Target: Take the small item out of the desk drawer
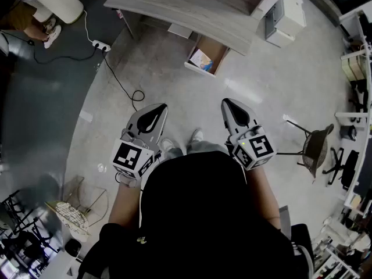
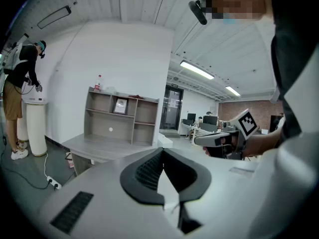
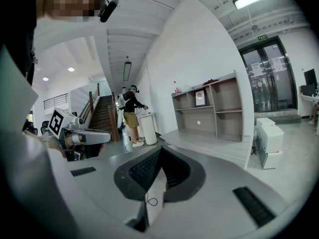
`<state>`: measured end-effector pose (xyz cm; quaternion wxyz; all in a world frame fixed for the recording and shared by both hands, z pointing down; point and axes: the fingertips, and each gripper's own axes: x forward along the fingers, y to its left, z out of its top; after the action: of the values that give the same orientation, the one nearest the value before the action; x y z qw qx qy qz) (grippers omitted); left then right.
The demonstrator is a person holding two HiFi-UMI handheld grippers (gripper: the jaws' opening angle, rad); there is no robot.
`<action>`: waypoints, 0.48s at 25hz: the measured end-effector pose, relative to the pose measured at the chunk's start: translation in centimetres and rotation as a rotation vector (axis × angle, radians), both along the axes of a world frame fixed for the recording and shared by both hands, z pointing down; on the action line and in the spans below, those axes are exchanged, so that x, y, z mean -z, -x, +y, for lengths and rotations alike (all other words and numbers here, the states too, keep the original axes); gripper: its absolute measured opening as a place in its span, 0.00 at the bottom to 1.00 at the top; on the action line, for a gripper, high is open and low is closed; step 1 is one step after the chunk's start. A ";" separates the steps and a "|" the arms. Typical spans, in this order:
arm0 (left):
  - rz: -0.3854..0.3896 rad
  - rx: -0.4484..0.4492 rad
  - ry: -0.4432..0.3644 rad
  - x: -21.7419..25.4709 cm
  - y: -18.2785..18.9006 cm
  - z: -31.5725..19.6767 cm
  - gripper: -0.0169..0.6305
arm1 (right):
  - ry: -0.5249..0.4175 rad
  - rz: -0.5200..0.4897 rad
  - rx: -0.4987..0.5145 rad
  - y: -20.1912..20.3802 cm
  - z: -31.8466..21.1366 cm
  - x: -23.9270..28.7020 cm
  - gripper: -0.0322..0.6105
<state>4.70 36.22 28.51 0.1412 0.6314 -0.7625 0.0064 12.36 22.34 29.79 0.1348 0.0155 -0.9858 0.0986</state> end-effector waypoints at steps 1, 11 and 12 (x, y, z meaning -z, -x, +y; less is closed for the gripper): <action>0.002 0.002 0.001 0.0 -0.1 -0.5 0.04 | -0.004 -0.001 0.001 -0.1 -0.5 0.1 0.05; -0.005 0.018 0.038 0.0 -1.1 -7.3 0.04 | 0.035 -0.055 0.031 -1.1 -6.7 0.3 0.05; -0.006 0.019 0.048 -0.3 -1.1 -7.9 0.04 | 0.046 -0.062 0.033 -1.1 -7.4 0.3 0.05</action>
<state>5.84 28.29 28.77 0.1543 0.6205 -0.7685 0.0252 13.48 14.95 29.52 0.1062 -0.0071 -0.9871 0.1194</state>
